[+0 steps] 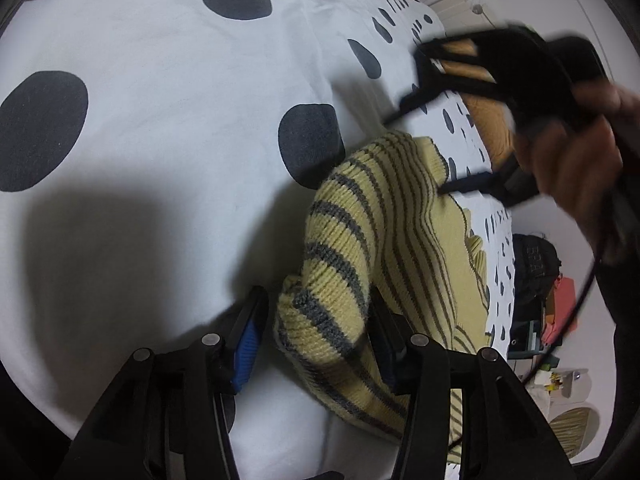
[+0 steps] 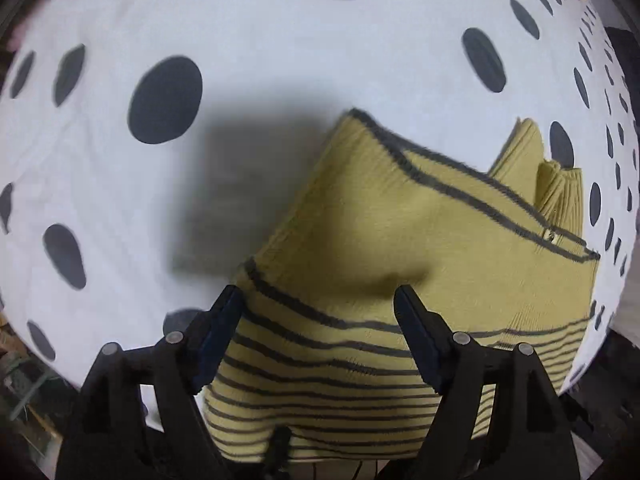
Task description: Fold large clothes
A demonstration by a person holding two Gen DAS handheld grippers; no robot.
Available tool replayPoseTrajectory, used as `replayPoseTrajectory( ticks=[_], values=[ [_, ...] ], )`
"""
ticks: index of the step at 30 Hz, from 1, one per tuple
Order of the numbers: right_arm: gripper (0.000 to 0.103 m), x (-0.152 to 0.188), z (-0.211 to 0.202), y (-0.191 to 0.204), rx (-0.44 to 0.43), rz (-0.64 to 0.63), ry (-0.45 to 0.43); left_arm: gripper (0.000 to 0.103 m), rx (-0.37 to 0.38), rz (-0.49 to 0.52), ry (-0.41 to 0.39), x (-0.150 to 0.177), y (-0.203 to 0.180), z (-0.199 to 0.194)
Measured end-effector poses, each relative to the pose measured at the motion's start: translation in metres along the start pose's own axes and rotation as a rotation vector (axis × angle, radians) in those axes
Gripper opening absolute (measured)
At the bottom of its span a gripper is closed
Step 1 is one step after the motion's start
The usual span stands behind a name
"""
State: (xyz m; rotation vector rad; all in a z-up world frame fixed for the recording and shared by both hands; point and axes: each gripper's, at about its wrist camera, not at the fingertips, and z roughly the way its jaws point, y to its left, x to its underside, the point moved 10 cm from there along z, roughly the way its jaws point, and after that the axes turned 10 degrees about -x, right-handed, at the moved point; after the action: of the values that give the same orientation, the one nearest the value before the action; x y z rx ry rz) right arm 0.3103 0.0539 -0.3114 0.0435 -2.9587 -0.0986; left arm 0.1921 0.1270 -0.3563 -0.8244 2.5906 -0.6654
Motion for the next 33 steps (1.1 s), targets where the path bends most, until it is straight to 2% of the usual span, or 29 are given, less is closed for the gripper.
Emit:
replayPoseTrajectory(
  ticks=[3,7,8,9,10,11,12,17,21,24,28,30,33],
  values=[
    [0.078,-0.004,0.008,0.027,-0.004,-0.051,0.001,0.05,0.002,0.019,0.0,0.001,-0.001,0.001],
    [0.079,-0.003,0.036,0.027,0.174,-0.116,0.079,0.05,0.021,0.017,0.014,-0.001,-0.001,0.002],
    [0.079,-0.002,0.04,0.021,0.21,-0.117,0.081,0.045,0.019,0.028,0.016,-0.002,-0.002,0.002],
    [0.075,-0.002,0.041,0.018,0.199,-0.116,0.071,0.035,0.025,0.042,0.016,-0.002,-0.005,0.002],
    [0.065,-0.001,0.041,0.016,0.174,-0.116,0.06,0.033,0.029,0.057,0.017,-0.002,-0.008,0.001],
    [0.04,-0.002,0.038,0.01,0.163,-0.101,0.044,0.031,0.019,0.08,0.008,-0.004,-0.013,-0.003],
    [0.027,-0.002,0.034,0.003,0.141,-0.076,0.032,0.03,0.017,0.091,0.0,-0.004,-0.016,-0.007],
    [0.02,0.004,0.009,-0.015,-0.082,-0.062,-0.005,0.028,0.08,0.122,-0.052,-0.001,-0.043,-0.041],
    [0.018,0.02,-0.032,-0.043,-0.165,-0.089,-0.061,0.027,0.132,0.215,-0.098,0.013,-0.083,-0.07],
    [0.018,0.033,-0.067,-0.076,-0.218,-0.077,-0.115,0.027,0.17,0.296,-0.103,0.033,-0.119,-0.083],
    [0.018,0.055,-0.107,-0.138,-0.257,-0.03,-0.182,0.027,0.206,0.42,-0.099,0.076,-0.174,-0.09],
    [0.018,0.05,-0.122,-0.175,-0.267,-0.001,-0.214,0.027,0.216,0.504,-0.096,0.109,-0.21,-0.086],
    [0.017,0.069,-0.135,-0.224,-0.277,0.046,-0.258,0.027,0.226,0.618,-0.077,0.159,-0.254,-0.076]
  ],
)
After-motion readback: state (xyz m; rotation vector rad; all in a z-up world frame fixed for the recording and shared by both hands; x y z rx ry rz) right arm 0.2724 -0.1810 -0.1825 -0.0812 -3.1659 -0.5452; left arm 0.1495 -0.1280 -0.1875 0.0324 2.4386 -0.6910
